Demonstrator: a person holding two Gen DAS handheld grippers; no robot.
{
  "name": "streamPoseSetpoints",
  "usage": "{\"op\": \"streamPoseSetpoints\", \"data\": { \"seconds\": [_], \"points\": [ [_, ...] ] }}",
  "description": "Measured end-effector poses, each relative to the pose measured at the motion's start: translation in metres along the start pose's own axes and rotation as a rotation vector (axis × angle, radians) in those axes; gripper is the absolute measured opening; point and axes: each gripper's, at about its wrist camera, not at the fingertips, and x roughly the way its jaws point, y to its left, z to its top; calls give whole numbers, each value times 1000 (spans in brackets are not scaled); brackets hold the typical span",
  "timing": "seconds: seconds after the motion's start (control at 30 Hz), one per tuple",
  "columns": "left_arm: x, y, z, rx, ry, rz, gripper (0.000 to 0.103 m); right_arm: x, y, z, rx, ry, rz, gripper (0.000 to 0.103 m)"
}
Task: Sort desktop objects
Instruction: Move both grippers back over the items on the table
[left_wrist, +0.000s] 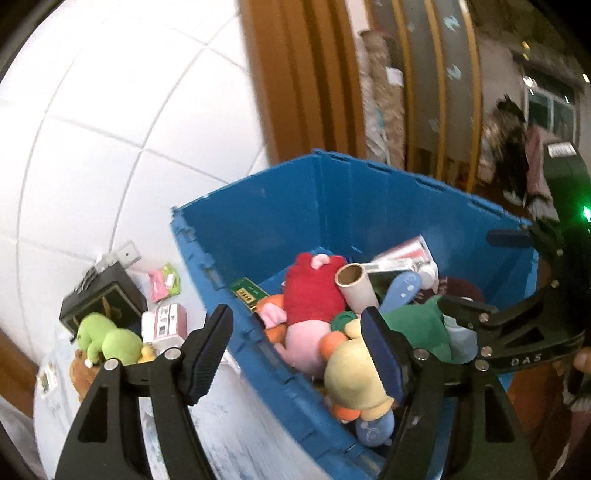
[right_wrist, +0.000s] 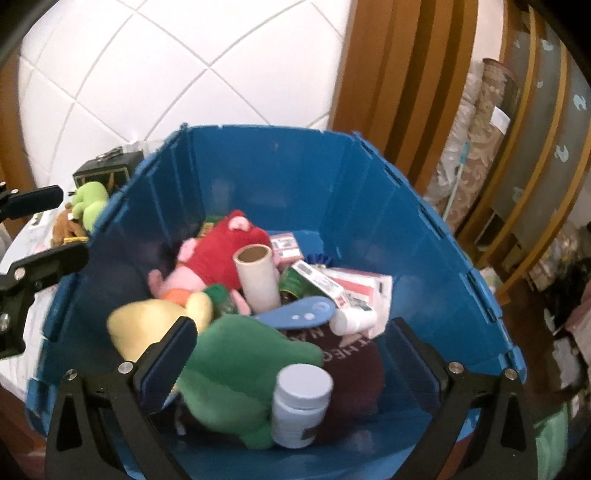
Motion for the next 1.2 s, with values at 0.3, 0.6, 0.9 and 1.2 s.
{"op": "streamPoseSetpoints", "data": {
  "seconds": [0.3, 0.6, 0.9, 1.2],
  "points": [
    [-10, 75, -42, -163, -2, 43, 71, -21, 46, 14, -14, -72, 64, 103],
    [-18, 168, -101, -230, 36, 162, 71, -33, 127, 36, -31, -120, 115, 103],
    [-21, 273, -162, -309, 100, 247, 71, -16, 217, 55, -17, -140, 183, 103],
    [9, 355, -225, -373, 208, 303, 71, 57, 282, 49, 13, -46, 197, 103]
  ]
}}
